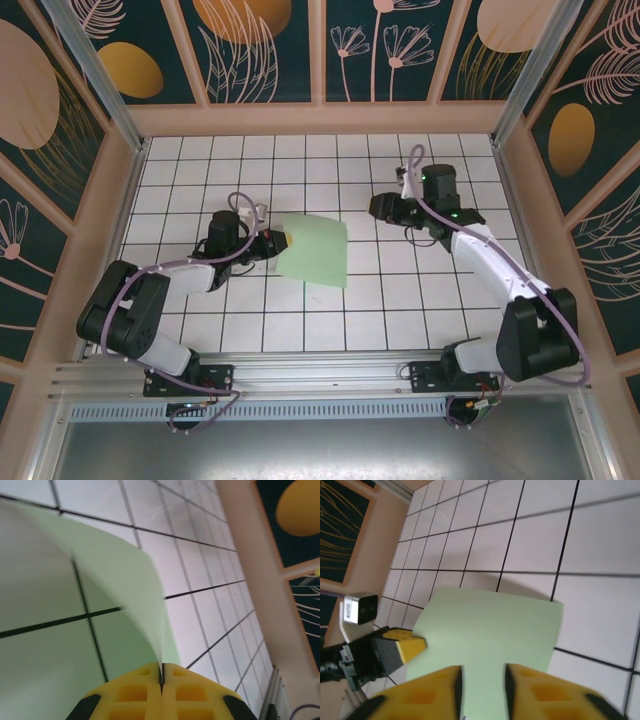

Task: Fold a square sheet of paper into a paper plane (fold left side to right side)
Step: Place a square sheet of paper at the center of the table, then first fold in half a square sheet of paper at the center of the table.

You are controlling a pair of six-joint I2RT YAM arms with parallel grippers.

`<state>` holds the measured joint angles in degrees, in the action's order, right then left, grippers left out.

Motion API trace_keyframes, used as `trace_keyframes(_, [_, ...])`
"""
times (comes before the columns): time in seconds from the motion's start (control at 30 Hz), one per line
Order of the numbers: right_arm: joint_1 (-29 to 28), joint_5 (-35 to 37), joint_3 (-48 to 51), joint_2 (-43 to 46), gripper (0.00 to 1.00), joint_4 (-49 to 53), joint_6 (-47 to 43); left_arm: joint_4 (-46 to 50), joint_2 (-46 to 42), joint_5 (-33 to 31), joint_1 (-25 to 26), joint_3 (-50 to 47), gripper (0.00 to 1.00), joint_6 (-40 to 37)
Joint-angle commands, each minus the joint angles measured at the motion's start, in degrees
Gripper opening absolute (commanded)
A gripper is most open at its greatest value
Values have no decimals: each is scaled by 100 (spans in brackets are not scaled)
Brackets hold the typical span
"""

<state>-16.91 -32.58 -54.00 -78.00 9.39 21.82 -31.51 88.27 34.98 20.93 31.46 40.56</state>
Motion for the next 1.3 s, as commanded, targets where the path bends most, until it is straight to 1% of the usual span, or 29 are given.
trace_keyframes(0.0, [-259,21,268,-329,19,-679,677,497,111,-297,-18,221,0,-171])
trace_keyframes(0.1, [-434,156,294,-688,11,-829,860,628,198,-354,-14,255,0,-144])
trace_keyframes(0.2, [-567,287,221,-1103,8,-852,952,911,268,-471,-19,353,0,-137])
trace_keyframes(0.53, [-882,323,-84,-2402,6,-1104,1163,949,261,-442,-19,291,0,143])
trace_keyframes(0.7, [-965,310,-192,-2738,6,-1088,1119,957,220,-377,-18,273,0,164])
trace_keyframes(0.87, [-1018,403,-324,-3004,6,-830,988,956,165,-324,-19,273,4,218])
trace_keyframes(0.97, [-1025,565,-387,-3089,6,-610,880,780,130,-186,-18,266,11,314])
trace_keyframes(1.03, [-1027,607,-399,-3131,6,-524,825,620,120,-69,-8,269,18,402])
trace_keyframes(1.2, [-1034,638,-343,-3190,6,-505,788,265,185,169,112,348,41,632])
trace_keyframes(1.27, [-1036,630,-330,-3184,6,-521,782,216,245,208,207,432,49,662])
